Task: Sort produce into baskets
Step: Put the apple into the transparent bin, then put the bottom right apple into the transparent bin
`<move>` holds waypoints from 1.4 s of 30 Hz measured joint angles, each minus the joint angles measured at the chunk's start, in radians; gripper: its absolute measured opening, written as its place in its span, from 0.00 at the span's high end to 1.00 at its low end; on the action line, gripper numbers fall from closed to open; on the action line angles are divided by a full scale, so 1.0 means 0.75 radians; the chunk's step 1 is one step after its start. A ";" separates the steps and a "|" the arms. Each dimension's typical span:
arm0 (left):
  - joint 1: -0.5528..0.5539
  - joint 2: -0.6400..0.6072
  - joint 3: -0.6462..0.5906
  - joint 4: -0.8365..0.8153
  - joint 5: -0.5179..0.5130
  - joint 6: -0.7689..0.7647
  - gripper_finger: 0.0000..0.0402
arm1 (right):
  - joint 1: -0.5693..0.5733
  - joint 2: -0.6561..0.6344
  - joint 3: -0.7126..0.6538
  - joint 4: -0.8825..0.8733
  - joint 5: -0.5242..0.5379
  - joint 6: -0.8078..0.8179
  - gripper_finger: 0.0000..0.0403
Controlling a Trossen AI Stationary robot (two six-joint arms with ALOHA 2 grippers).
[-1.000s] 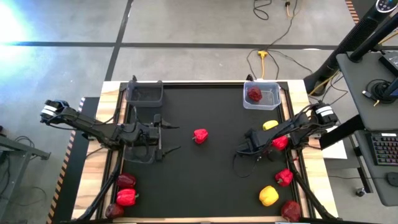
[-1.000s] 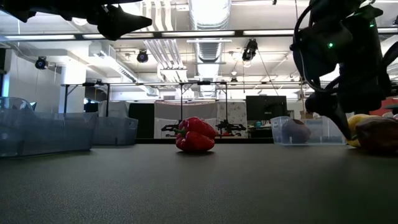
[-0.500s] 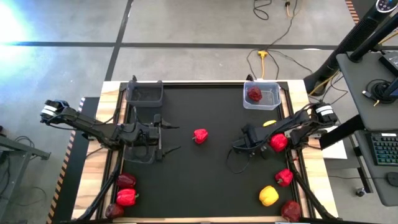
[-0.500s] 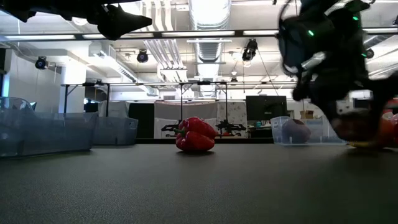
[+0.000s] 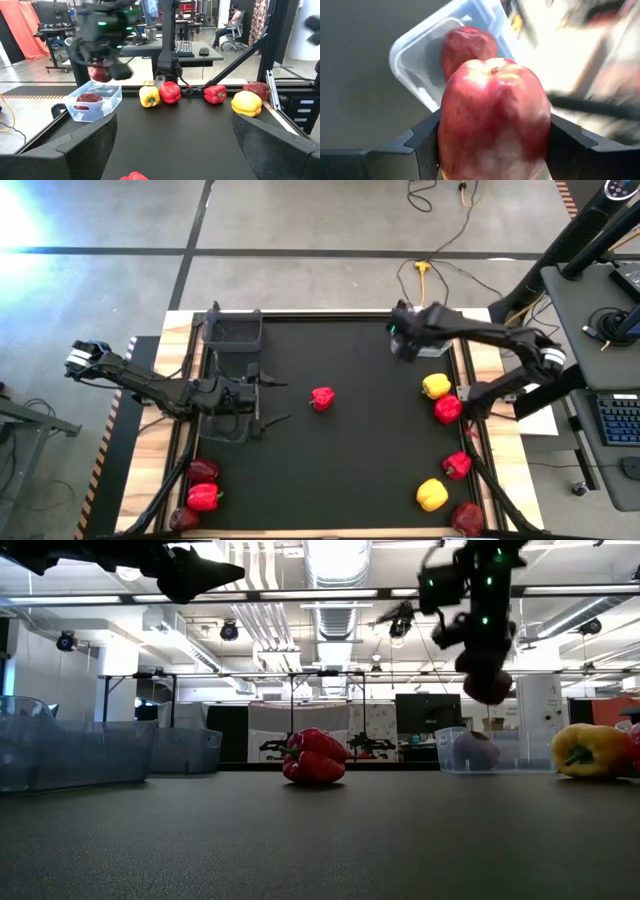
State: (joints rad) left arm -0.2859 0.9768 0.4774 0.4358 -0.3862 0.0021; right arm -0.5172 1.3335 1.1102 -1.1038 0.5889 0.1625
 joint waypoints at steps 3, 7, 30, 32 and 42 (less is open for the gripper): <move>0.000 0.001 0.000 0.000 0.000 0.000 0.06 | -0.182 -0.025 -0.089 0.200 -0.270 0.004 0.36; 0.000 0.001 0.000 0.000 0.000 0.001 0.06 | -0.319 -0.022 -0.166 0.428 -0.440 0.042 0.36; 0.000 0.001 0.000 0.001 0.000 0.010 0.06 | -0.284 -0.084 0.078 0.251 -0.565 0.040 0.10; 0.000 0.001 0.000 0.013 0.000 0.010 0.06 | -0.203 -0.124 0.116 0.123 -0.618 0.092 0.10; 0.005 0.001 0.001 0.149 -0.006 0.088 0.06 | 0.596 -0.297 0.004 -0.084 -0.720 0.706 0.10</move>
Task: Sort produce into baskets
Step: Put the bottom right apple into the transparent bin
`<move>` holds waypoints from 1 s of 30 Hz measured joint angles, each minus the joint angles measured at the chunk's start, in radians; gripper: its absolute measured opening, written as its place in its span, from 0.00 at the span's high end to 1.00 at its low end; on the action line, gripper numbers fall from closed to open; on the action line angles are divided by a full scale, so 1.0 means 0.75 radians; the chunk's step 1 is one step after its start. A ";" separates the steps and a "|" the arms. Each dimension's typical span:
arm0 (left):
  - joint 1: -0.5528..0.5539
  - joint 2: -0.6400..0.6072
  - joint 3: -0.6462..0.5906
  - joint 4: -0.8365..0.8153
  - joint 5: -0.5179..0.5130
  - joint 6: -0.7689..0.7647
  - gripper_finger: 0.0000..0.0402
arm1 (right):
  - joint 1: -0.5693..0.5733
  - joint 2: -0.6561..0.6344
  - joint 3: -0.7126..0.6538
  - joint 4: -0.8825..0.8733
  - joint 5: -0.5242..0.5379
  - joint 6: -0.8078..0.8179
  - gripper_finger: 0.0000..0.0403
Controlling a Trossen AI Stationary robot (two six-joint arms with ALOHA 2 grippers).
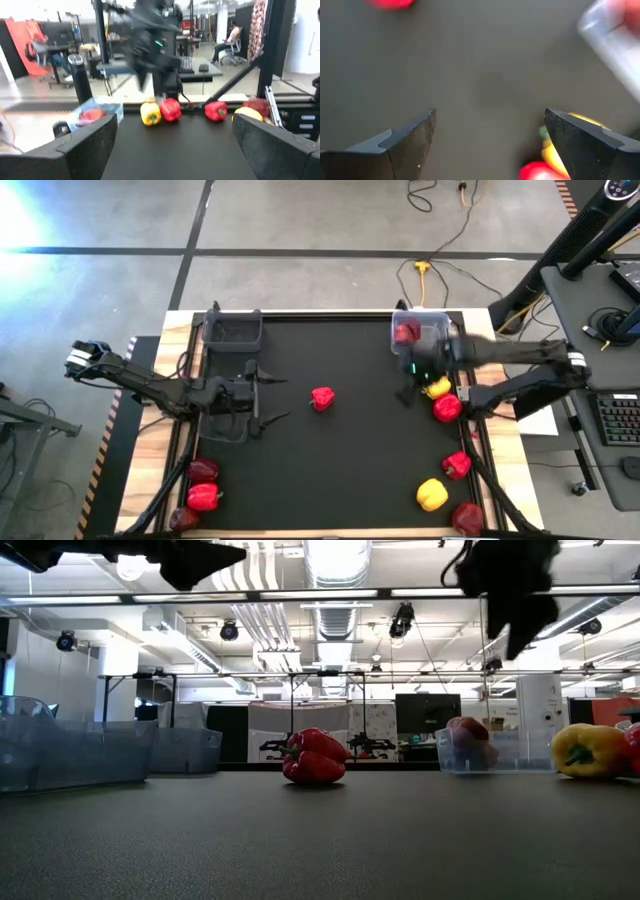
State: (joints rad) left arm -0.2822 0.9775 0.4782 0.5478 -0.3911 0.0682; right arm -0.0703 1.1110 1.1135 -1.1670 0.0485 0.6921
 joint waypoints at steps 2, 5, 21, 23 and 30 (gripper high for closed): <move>0.006 0.000 0.003 0.043 -0.052 0.042 0.06 | 0.190 0.009 -0.026 0.014 0.010 0.193 0.10; 0.025 0.002 0.026 0.061 -0.204 0.072 0.06 | 0.459 0.066 -0.042 0.054 -0.017 0.481 0.10; 0.191 0.166 0.209 -0.021 -0.035 0.135 0.06 | 1.189 0.610 0.170 0.068 -0.907 1.459 0.10; 0.190 0.203 0.236 -0.028 -0.026 0.138 0.06 | 1.229 0.652 0.174 0.096 -0.935 1.462 0.10; 0.189 0.330 0.331 -0.059 -0.014 0.133 0.06 | 1.315 0.766 0.167 0.146 -0.988 1.420 0.10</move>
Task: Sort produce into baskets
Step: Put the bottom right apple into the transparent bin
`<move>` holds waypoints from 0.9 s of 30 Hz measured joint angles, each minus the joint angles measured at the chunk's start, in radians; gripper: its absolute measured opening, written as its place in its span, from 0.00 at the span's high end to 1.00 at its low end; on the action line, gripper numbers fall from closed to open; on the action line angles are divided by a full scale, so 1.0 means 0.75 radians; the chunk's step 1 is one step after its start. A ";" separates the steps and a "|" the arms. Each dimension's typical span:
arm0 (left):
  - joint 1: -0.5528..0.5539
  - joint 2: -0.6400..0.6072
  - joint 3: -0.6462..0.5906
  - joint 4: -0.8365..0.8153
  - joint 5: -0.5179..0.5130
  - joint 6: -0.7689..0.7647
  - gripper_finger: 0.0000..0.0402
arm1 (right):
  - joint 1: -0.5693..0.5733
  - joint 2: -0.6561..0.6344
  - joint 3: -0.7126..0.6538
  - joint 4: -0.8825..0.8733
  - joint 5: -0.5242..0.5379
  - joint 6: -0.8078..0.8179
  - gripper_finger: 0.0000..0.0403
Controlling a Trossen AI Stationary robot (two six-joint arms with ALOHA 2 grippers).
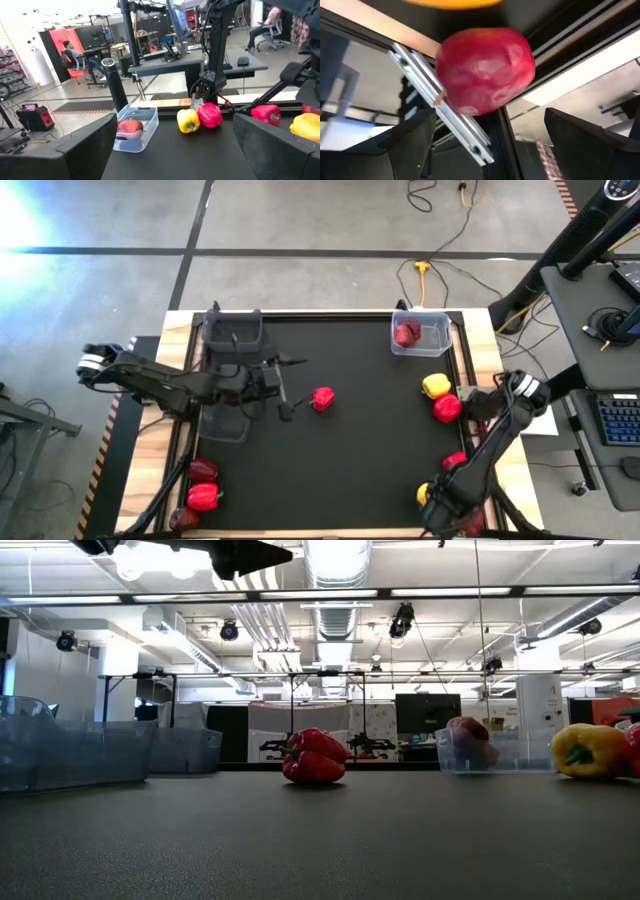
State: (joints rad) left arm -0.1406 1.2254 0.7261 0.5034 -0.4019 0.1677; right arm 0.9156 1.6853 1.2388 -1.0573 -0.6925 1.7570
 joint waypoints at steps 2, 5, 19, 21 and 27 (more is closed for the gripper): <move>0.000 0.030 0.026 -0.001 0.001 -0.001 0.06 | 0.016 0.028 0.000 0.002 -0.010 -0.029 0.10; 0.000 0.064 0.054 -0.004 0.002 -0.001 0.06 | 0.031 0.072 -0.016 0.010 -0.073 -0.080 0.10; 0.000 0.070 0.076 -0.054 0.002 -0.020 0.06 | 0.032 0.158 -0.096 0.109 -0.096 -0.239 0.08; 0.000 0.068 0.073 -0.056 0.002 -0.020 0.06 | 0.032 0.159 -0.096 0.111 -0.097 -0.239 0.08; 0.000 0.066 0.069 -0.054 0.002 -0.021 0.06 | 0.032 0.141 -0.080 0.112 -0.096 -0.226 0.08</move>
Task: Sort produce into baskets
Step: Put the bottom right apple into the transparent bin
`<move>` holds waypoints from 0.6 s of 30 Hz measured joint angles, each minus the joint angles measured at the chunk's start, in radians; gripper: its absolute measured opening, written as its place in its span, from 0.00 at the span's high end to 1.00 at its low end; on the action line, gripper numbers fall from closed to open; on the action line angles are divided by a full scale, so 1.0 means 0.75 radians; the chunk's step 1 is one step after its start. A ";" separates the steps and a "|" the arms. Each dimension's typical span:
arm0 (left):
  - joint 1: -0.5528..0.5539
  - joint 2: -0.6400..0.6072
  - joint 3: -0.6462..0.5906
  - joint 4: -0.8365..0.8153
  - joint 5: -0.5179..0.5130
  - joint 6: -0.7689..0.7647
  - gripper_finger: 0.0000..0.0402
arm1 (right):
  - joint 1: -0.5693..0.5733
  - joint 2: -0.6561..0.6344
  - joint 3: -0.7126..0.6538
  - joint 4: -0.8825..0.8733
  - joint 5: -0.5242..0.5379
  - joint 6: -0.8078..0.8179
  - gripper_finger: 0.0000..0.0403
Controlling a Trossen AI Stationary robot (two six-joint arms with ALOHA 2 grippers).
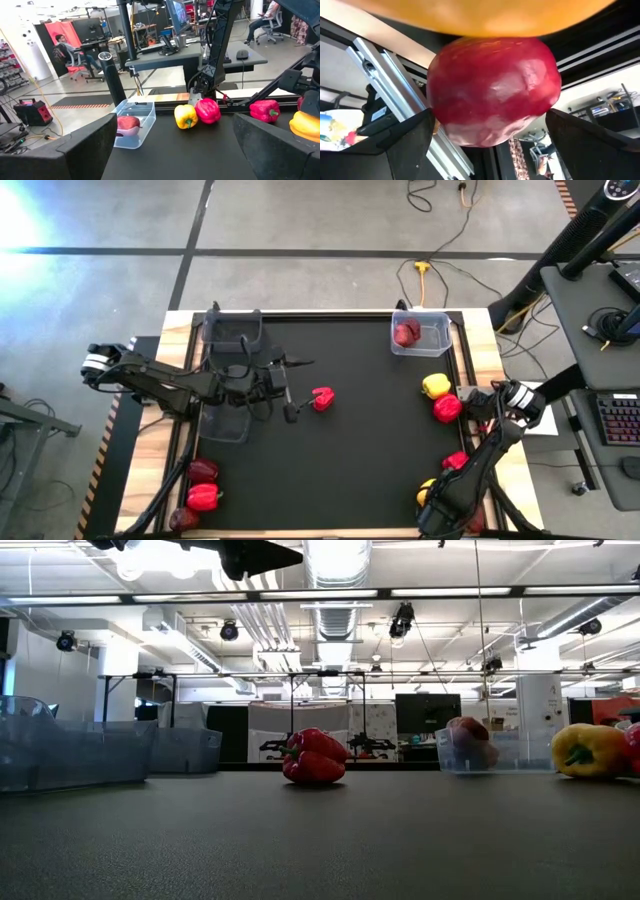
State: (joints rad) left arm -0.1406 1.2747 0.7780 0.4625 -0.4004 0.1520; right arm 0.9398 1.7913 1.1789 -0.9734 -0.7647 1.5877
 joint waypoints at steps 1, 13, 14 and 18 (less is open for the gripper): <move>0.000 0.000 0.000 -0.001 0.000 0.000 0.06 | 0.000 -0.004 0.000 0.000 0.000 0.023 0.08; 0.000 -0.001 -0.001 -0.001 0.000 0.000 0.06 | -0.030 -0.112 0.031 -0.018 -0.028 0.190 0.08; 0.000 -0.001 -0.001 -0.001 0.000 0.000 0.06 | -0.030 -0.123 0.035 -0.018 -0.028 0.215 0.08; 0.000 -0.001 -0.001 -0.001 0.000 -0.001 0.06 | -0.016 -0.155 0.039 -0.019 -0.029 0.299 0.08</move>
State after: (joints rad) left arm -0.1406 1.2739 0.7773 0.4616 -0.4004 0.1512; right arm 0.9276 1.6749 1.2084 -0.9879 -0.7863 1.8123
